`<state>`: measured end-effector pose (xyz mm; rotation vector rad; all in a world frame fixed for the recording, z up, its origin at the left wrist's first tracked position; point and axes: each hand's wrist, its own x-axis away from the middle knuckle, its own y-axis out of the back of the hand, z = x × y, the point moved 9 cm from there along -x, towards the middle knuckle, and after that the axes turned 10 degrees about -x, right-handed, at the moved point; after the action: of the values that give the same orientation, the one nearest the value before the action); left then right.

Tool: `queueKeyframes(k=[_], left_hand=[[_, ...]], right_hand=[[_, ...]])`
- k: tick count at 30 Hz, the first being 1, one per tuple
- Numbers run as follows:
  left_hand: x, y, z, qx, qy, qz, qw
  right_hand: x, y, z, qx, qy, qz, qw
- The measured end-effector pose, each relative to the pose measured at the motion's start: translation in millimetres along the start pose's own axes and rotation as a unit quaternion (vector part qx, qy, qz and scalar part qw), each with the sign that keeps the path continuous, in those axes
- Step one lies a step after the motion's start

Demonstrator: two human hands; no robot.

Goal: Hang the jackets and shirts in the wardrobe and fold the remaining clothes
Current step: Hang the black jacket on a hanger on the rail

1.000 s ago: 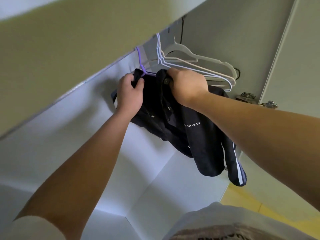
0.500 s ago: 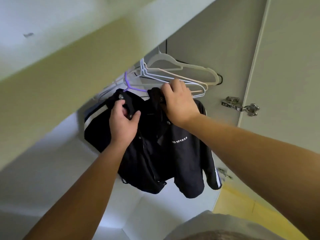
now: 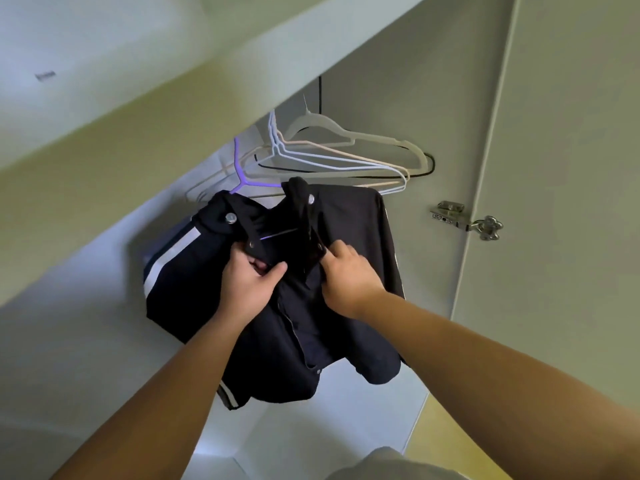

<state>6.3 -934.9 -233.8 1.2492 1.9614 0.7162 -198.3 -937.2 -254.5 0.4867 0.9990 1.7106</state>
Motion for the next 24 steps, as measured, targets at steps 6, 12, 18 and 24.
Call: queueKeyframes(k=[6, 12, 18, 24], left_hand=[[27, -34, 14, -0.039, 0.025, 0.075, 0.996], [63, -76, 24, -0.043, 0.108, 0.166, 0.979], [93, -136, 31, -0.028, 0.118, 0.208, 0.971], [76, -209, 80, -0.006, 0.108, 0.181, 0.978]], right_hand=[[27, -34, -38, -0.099, -0.136, 0.163, 0.972], [56, -61, -69, -0.146, -0.193, 0.200, 0.949], [77, -104, -101, -0.140, -0.194, 0.208, 0.949], [65, -184, -133, -0.138, -0.137, 0.226, 0.955]])
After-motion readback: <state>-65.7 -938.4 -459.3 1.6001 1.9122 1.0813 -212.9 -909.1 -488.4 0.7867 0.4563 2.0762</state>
